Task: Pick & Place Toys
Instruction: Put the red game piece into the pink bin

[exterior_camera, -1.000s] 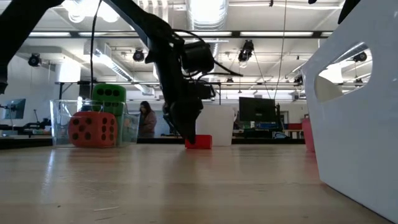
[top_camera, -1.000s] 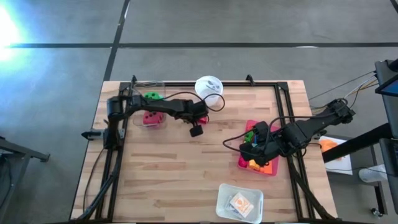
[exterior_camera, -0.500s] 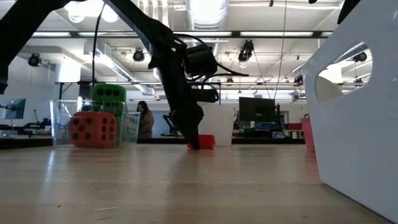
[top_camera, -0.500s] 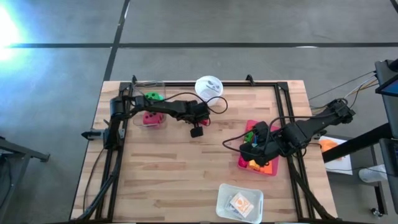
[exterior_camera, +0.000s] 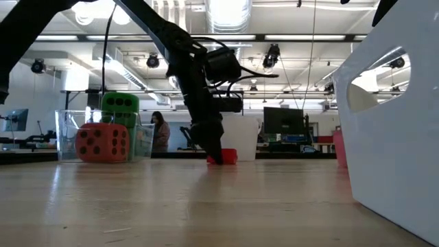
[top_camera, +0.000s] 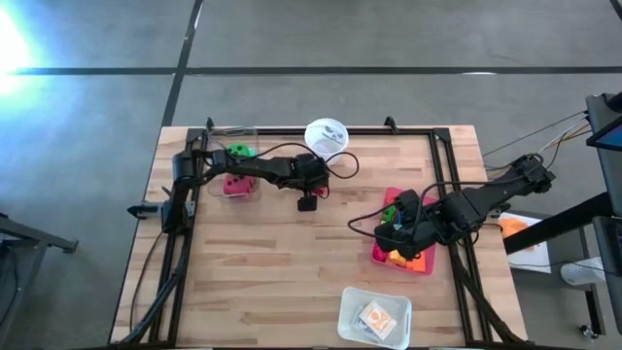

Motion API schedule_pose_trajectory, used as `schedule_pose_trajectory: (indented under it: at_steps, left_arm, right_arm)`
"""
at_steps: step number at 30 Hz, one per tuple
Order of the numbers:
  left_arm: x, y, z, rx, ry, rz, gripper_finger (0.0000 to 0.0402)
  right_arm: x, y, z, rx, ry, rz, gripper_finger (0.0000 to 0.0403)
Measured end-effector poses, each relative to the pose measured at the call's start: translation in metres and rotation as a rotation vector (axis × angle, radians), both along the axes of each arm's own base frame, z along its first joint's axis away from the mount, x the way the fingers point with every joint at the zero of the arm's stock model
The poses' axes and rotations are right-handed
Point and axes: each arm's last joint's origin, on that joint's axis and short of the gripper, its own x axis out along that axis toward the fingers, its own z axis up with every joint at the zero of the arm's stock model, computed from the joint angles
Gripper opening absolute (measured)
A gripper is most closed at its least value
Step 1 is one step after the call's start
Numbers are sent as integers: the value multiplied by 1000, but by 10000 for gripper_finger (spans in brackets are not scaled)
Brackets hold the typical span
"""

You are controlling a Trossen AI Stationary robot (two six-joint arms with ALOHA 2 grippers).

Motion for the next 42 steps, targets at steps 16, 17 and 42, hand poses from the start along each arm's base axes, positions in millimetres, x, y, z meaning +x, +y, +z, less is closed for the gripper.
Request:
schedule_pose_trajectory:
  at_steps: [16,17,42]
  left_arm:
    - [3,-26,-6,-140,34,-172,378]
    - [2,-28,-6,-144,41,-177,378]
    - [9,-36,-11,-251,-59,64,327]
  right_arm:
    - [0,0,0,1,1,5,332]
    - [0,0,0,2,0,5,332]
    - [1,0,0,4,-5,5,332]
